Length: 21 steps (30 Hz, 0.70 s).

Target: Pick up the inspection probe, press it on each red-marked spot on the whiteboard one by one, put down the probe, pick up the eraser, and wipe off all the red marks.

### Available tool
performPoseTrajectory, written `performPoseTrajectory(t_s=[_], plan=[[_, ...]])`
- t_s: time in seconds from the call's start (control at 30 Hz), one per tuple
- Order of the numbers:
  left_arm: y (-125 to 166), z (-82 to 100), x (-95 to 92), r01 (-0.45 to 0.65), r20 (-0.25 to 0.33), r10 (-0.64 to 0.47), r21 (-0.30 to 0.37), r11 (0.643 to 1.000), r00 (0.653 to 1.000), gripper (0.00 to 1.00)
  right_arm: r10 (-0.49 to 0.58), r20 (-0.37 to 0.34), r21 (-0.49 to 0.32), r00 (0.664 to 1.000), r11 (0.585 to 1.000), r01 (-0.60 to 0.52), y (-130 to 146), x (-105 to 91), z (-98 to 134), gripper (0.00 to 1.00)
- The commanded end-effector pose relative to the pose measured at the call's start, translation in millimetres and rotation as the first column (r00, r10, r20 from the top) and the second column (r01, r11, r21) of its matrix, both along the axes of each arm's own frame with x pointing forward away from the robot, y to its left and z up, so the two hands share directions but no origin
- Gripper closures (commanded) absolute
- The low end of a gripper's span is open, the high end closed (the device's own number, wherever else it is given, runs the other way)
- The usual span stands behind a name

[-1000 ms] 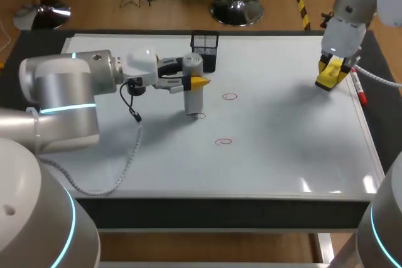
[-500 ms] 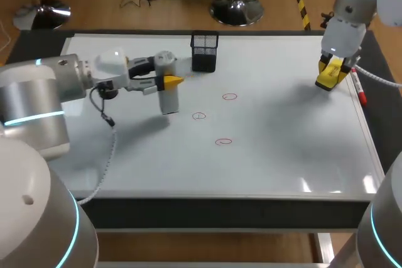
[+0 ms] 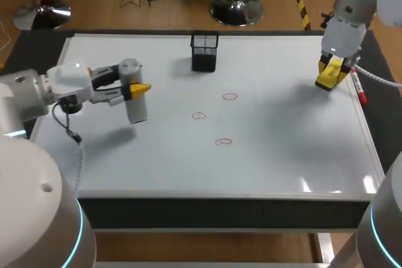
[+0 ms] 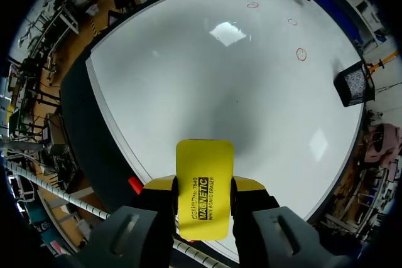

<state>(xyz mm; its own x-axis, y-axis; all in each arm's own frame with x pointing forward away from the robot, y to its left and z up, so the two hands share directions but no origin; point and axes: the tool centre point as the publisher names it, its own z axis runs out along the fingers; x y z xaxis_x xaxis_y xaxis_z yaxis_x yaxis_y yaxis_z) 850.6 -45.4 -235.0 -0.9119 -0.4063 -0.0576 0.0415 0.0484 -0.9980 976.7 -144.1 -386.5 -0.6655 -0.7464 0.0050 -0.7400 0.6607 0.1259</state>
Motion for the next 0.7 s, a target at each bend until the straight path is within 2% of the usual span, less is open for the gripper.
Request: performPoseTrajectory(t_s=[0.03, 0.3, 0.7], plan=[[35, 9.7, -25.1, -0.063, 0.006, 0.063, 0.008, 0.998, 0.998, 1.0, 0.002, -0.001, -0.004, 1.0, 1.0, -0.002, 0, 0.6, 1, 1.0], [61, 9.2, -37.0, -0.127, 0.0, 0.127, 0.017, 0.992, 0.992, 1.0, 0.002, -0.001, -0.004, 1.0, 1.0, -0.002, 0, 0.6, 1, 1.0], [83, 8.7, -45.4, -0.174, -0.002, 0.174, 0.032, 0.984, 0.985, 1.0, 0.002, -0.001, -0.004, 1.0, 1.0, -0.002, 0, 0.6, 1, 1.0]])
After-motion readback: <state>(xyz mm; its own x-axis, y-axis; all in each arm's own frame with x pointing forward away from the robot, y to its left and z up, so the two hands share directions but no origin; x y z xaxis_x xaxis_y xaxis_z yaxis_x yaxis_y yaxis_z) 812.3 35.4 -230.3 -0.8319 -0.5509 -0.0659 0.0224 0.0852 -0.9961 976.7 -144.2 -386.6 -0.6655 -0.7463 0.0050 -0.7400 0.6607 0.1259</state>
